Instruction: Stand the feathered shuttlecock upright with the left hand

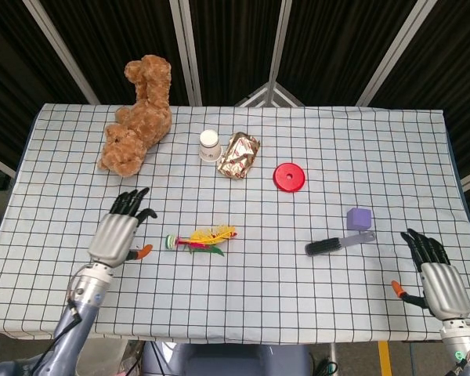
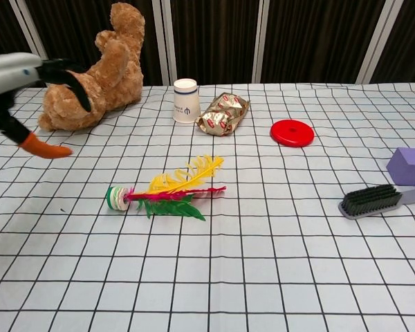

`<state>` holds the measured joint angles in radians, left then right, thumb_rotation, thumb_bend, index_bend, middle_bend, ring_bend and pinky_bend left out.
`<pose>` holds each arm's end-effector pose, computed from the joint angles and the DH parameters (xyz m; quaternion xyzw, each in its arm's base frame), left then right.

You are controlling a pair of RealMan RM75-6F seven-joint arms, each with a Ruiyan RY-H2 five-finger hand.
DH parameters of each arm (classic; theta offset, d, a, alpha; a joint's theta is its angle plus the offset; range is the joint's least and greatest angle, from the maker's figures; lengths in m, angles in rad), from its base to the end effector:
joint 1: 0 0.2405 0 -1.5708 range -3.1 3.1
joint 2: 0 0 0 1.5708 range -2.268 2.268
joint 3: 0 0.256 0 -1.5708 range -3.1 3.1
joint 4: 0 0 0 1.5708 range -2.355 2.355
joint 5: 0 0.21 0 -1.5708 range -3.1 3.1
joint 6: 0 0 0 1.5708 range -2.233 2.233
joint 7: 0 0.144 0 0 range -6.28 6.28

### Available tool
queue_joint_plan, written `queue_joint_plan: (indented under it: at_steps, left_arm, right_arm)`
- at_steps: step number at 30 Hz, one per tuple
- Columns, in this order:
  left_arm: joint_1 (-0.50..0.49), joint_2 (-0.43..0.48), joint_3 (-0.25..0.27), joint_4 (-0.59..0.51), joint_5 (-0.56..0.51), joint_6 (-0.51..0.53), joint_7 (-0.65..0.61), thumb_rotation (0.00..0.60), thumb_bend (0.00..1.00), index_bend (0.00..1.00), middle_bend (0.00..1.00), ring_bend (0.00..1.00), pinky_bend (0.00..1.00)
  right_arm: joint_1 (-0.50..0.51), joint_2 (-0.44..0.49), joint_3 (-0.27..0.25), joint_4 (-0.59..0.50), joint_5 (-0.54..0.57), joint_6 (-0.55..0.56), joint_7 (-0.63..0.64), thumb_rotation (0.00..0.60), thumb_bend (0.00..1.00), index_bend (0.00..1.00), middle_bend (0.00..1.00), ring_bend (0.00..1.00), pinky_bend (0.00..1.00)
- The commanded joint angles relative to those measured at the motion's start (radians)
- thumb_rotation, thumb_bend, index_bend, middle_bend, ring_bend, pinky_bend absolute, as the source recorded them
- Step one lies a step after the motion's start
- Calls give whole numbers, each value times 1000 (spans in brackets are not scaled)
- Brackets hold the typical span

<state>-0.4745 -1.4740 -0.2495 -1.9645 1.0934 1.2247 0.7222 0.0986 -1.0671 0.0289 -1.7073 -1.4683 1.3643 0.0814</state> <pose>-0.1260 0.2688 0.0372 -0.6766 -0.3970 -0.3993 0.4745 -0.3056 -0.1780 0.1493 0.5886 -0.4679 0.3803 0.5386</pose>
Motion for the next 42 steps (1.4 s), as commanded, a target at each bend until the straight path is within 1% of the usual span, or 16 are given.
queue_joint_plan:
  at_steps: [1,3,5,9,12,16,18,23,26,42]
  left_arm:
    - [-107,-145,-49,58,-140,7,123,600,321,396,0,0,0]
    - [-140,-191,-57,71,-194,13,162,600,321,438,1,0,0]
    - [-166,-226,-53,91,-214,18,190,600,322,450,4,0,0]
    - [-206,-307,-35,160,-208,35,210,600,327,480,5,0,0]
    - [-228,-360,-21,217,-200,47,218,600,357,500,7,0,0]
    - [-246,-414,-4,297,-174,60,213,600,378,505,8,0,0]
    - [-248,-439,2,330,-181,57,198,600,378,505,7,0,0]
    - [-247,-465,24,371,-186,56,192,600,378,505,7,0,0]
    - [-246,-477,29,388,-185,55,178,600,381,505,8,0,0]
    - [-241,-495,29,431,-175,50,129,600,498,535,19,0,0]
  right_arm:
    - [-1,2,0,1,-1,2,4,600,341,0,0,0,0]
    - [-3,2,-1,3,-2,4,8,600,341,0,0,0,0]
    - [-3,4,0,4,0,5,14,600,342,0,0,0,0]
    - [-6,7,1,4,1,8,23,600,342,0,0,0,0]
    - [-7,9,1,2,1,10,26,600,342,0,0,0,0]
    - [-8,11,1,0,0,11,31,600,341,0,0,0,0]
    - [-8,12,1,0,2,11,34,600,341,0,0,0,0]
    - [-8,13,2,0,2,11,38,600,342,0,0,0,0]
    - [-8,13,1,-1,1,9,38,600,342,0,0,0,0]
    - [-5,11,1,-5,3,4,31,600,342,0,0,0,0]
